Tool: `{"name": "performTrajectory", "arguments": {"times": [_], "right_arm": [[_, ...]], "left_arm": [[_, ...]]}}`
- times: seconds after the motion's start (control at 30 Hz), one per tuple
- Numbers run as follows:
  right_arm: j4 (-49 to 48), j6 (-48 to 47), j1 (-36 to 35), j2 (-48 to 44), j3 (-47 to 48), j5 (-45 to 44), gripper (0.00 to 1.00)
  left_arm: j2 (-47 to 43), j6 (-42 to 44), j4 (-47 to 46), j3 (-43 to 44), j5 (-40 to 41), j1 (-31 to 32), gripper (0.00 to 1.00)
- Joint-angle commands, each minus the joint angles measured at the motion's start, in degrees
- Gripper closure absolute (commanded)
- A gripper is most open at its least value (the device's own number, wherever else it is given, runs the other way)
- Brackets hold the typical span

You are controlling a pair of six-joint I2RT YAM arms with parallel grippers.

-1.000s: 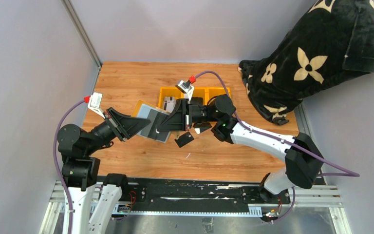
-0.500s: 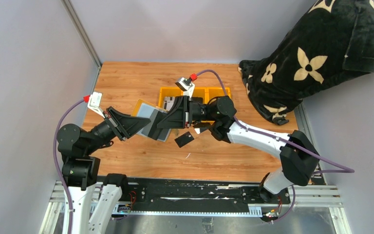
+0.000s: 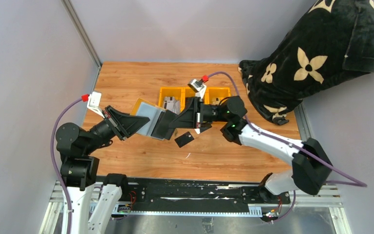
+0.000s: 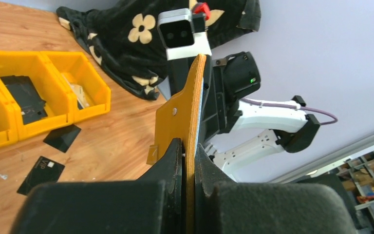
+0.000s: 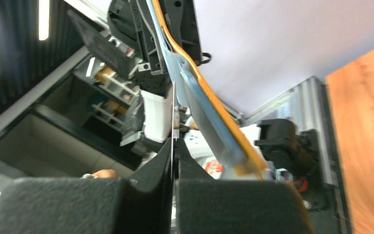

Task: Take the credit cards out of the card holder
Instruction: Remove the credit card from the card holder, then place the credit card in the storage box.

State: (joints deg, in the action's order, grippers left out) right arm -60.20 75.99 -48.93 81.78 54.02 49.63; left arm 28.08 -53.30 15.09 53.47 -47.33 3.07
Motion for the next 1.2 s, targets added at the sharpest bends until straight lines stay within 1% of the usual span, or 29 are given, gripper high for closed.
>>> {"name": "performTrajectory", "arguments": {"times": [0.0, 0.07, 0.1, 0.17, 0.2, 0.27, 0.3, 0.33, 0.4, 0.47, 0.57, 0.7, 0.77, 0.87, 1.0, 1.17], "right_arm": [[15.9, -10.9, 6.1, -8.6, -1.9, 4.6, 1.00], [27.4, -18.3, 10.2, -12.4, -1.2, 5.7, 1.00], [35.8, -21.8, 12.5, -13.7, -0.3, 5.8, 1.00], [48.8, -28.9, 17.1, -15.4, 2.1, 5.1, 1.00], [57.1, -34.6, 20.0, -15.7, 4.0, 3.9, 1.00], [69.3, -42.4, 23.0, -15.2, 8.0, -0.7, 1.00], [74.6, -46.6, 24.2, -14.5, 9.2, -3.1, 1.00], [76.8, -48.8, 25.3, -13.8, 10.1, -4.2, 1.00], [78.4, -51.1, 26.9, -11.8, 10.7, -5.9, 1.00], [79.6, -54.0, 27.1, -8.5, 11.8, -9.4, 1.00], [78.7, -55.2, 26.8, -1.9, 14.3, -10.6, 1.00], [82.3, -59.3, 25.5, 9.2, 22.9, -15.9, 1.00], [85.7, -61.9, 24.7, 16.4, 29.6, -19.5, 1.00], [89.8, -63.9, 24.0, 25.2, 37.5, -22.6, 1.00], [92.3, -64.5, 22.9, 33.4, 45.3, -24.8, 1.00], [92.3, -64.0, 21.1, 40.0, 50.6, -26.1, 1.00]], "left_arm": [[0.9, 5.1, 2.4, 2.6, 0.4, -0.1, 1.00], [1.3, 7.2, 4.5, 3.2, 0.5, -0.2, 1.00], [1.6, 8.5, 5.4, 3.6, 0.3, -0.2, 1.00], [2.5, 10.2, 6.7, 4.0, -1.1, -0.2, 1.00], [3.1, 11.5, 7.6, 4.2, -1.9, -0.2, 1.00], [3.6, 13.8, 9.4, 5.1, -2.3, -0.2, 1.00], [3.8, 15.4, 10.7, 5.6, -2.3, -0.2, 1.00], [4.0, 16.8, 11.8, 6.1, -2.4, -0.2, 1.00], [4.3, 18.2, 12.9, 6.8, -2.9, -0.2, 1.00], [4.2, 18.3, 12.7, 7.0, -3.8, -0.2, 1.00], [4.0, 18.1, 12.2, 7.0, -4.9, -0.2, 1.00], [4.1, 18.1, 12.5, 7.1, -6.5, -0.2, 1.00], [3.9, 18.1, 12.6, 7.1, -7.0, -0.2, 1.00], [3.8, 18.3, 12.6, 7.1, -7.4, -0.2, 1.00], [3.6, 18.3, 12.6, 7.3, -8.2, -0.2, 1.00], [3.3, 18.4, 12.5, 7.3, -9.4, -0.2, 1.00]]}}
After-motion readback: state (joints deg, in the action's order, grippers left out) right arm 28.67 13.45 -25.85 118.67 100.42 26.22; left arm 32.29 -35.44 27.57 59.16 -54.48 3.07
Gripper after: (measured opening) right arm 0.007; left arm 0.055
